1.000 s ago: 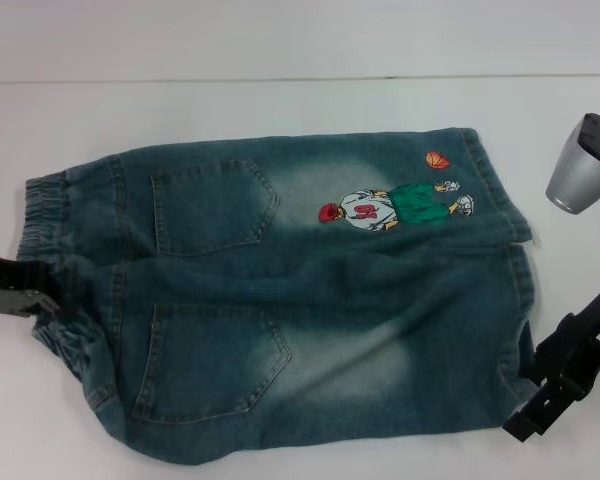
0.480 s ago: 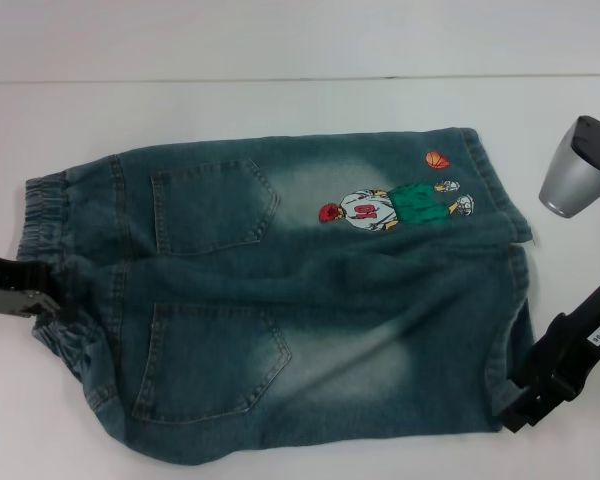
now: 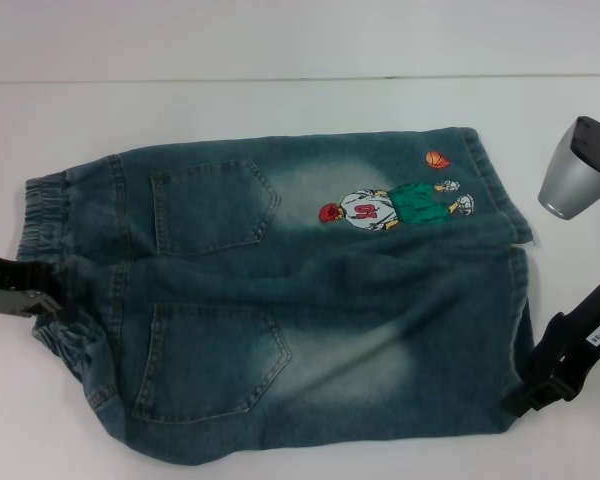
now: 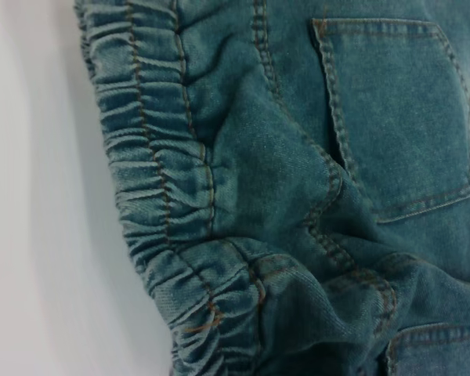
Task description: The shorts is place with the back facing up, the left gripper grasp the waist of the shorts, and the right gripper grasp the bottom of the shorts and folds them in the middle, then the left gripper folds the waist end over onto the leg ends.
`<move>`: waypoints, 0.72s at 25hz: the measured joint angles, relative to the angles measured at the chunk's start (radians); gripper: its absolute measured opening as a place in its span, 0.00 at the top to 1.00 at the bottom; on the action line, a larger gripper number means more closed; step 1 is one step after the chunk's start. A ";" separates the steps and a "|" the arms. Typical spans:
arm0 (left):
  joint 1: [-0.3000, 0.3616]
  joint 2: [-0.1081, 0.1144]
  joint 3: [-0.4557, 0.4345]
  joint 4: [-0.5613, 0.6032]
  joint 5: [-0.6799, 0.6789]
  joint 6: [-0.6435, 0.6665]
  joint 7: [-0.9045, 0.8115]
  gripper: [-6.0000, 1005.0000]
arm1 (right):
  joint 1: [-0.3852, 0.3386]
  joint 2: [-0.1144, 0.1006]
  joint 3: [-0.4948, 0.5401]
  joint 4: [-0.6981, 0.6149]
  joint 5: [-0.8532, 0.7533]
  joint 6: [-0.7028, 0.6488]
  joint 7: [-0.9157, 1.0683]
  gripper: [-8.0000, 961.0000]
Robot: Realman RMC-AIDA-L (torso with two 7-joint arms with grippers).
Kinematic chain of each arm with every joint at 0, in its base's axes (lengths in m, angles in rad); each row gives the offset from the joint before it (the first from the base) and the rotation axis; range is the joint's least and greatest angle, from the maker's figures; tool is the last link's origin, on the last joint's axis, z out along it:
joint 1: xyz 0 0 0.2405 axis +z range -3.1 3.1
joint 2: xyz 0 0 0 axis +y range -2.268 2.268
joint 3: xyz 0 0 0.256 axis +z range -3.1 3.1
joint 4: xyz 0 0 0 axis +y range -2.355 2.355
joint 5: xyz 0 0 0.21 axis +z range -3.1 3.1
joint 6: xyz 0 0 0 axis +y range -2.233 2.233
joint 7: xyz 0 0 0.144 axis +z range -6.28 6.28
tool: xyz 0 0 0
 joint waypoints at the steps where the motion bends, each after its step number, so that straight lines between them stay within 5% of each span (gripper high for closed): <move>1: 0.000 0.000 0.000 0.000 0.000 0.000 0.000 0.94 | -0.001 -0.001 -0.001 0.000 0.000 0.001 0.000 0.60; 10: -0.004 0.000 0.000 0.000 0.000 -0.003 0.000 0.92 | -0.003 -0.010 -0.001 0.000 -0.005 0.000 -0.001 0.97; 14: -0.003 0.007 -0.016 0.000 -0.025 0.004 0.000 0.92 | -0.011 -0.028 0.036 -0.001 0.003 0.012 -0.034 0.97; 18: 0.007 0.030 -0.083 -0.001 -0.057 0.006 0.000 0.91 | -0.034 -0.059 0.184 0.009 0.048 0.058 -0.112 0.97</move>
